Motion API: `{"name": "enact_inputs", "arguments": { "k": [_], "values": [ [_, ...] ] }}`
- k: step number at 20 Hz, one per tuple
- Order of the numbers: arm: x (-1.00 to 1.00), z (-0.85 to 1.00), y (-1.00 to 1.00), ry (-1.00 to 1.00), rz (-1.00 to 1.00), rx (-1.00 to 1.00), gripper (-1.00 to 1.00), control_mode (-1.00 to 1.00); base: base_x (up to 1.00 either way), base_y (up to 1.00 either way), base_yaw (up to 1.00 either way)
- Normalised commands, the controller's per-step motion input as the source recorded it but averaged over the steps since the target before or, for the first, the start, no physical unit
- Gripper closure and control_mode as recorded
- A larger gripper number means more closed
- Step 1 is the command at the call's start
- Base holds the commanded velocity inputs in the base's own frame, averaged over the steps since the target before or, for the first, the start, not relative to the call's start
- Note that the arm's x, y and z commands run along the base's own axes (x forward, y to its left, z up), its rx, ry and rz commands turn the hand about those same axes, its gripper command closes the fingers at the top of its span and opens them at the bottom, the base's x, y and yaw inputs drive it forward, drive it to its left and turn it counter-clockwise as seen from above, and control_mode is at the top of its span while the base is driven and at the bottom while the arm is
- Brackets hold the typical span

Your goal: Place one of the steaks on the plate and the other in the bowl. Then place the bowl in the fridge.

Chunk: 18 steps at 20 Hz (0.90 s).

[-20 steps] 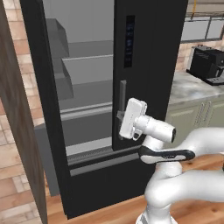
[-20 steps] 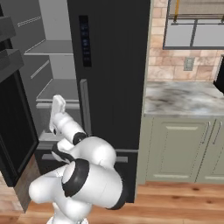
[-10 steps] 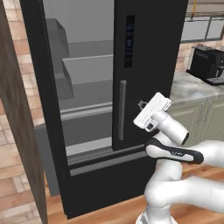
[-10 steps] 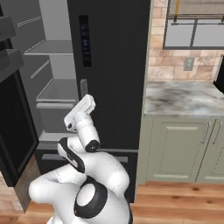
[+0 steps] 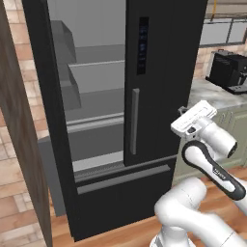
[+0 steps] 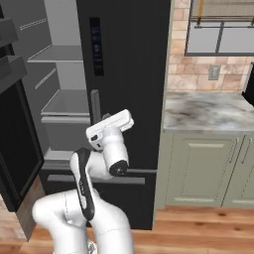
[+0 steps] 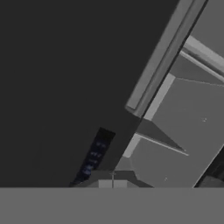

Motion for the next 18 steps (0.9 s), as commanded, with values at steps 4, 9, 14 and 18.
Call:
{"name": "enact_inputs", "arguments": {
  "k": [4,9,14,18],
  "values": [
    [-1.00,1.00,-0.39,0.23,0.01,0.13,1.00,-1.00,0.00,0.00,0.00],
    [-1.00,0.57,-0.16,0.20,0.00,-0.12,1.00,-1.00,0.00,0.00,0.00],
    [-0.83,0.00,0.00,0.48,0.00,-0.41,1.00,-1.00,0.00,0.00,0.00],
    [-0.15,0.00,0.11,0.49,-0.07,-0.36,1.00,-1.00,0.00,0.00,0.00]
  ]
}}
